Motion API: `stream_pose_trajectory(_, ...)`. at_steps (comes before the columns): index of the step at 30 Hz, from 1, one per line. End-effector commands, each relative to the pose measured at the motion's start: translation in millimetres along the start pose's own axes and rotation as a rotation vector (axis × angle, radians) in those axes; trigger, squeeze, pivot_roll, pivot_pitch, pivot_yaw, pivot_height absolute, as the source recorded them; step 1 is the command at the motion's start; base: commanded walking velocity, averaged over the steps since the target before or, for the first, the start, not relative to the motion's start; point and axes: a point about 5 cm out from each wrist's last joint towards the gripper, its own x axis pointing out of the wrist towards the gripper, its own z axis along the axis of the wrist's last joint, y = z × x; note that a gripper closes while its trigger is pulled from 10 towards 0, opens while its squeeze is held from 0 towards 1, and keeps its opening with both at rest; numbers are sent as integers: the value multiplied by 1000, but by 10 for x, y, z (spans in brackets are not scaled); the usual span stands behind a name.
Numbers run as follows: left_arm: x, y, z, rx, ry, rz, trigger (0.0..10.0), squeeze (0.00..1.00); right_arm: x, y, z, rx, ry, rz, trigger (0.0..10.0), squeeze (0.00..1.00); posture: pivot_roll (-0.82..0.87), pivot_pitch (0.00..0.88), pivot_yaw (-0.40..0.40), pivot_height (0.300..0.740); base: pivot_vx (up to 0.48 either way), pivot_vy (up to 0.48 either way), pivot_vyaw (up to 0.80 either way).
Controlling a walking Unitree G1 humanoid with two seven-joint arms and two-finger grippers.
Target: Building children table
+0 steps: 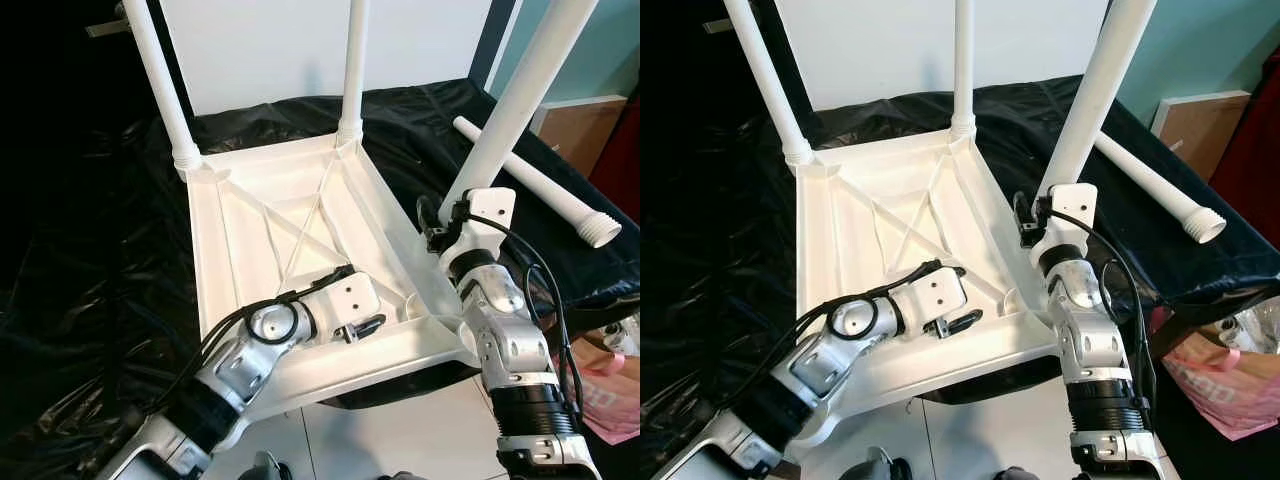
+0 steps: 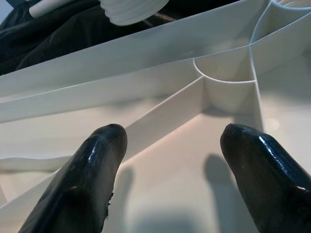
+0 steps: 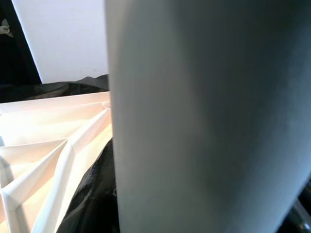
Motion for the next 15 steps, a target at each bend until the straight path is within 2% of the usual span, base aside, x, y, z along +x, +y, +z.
stream_pose_trajectory(1, 16, 3, -191, -20, 106, 76, 10000, 0, -1, -16, 74, 2, -36, -4, 10000, 0, -33, 95, 5, 740, 0, 0, 0)
stream_pose_trajectory(4, 19, 76, -202, -22, 120, 120, 10000, 0, -5, -23, 76, 2, -36, -6, 10000, 0, -34, 96, 5, 740, 0, 0, 0)
stream_pose_trajectory(7, -9, 190, -143, -82, 68, 177, 10000, 0, -12, -31, 80, 1, -37, -10, 10000, 0, -38, 100, 6, 740, 0, 0, 0)
stream_pose_trajectory(9, -9, 190, -143, -82, 68, 177, 10000, 0, -12, -31, 80, 1, -37, -10, 10000, 0, -38, 100, 6, 740, 0, 0, 0)
stream_pose_trajectory(10, -28, 292, -162, -43, 89, 251, 10000, 0, -8, -33, 85, 1, -38, -11, 10000, 0, -36, 100, 3, 740, 0, 0, 0)
stream_pose_trajectory(15, -29, 434, -228, -10, 135, 354, 10000, 0, 5, -13, 92, 9, -40, -6, 10000, 0, -35, 101, 0, 740, 0, 0, 0)
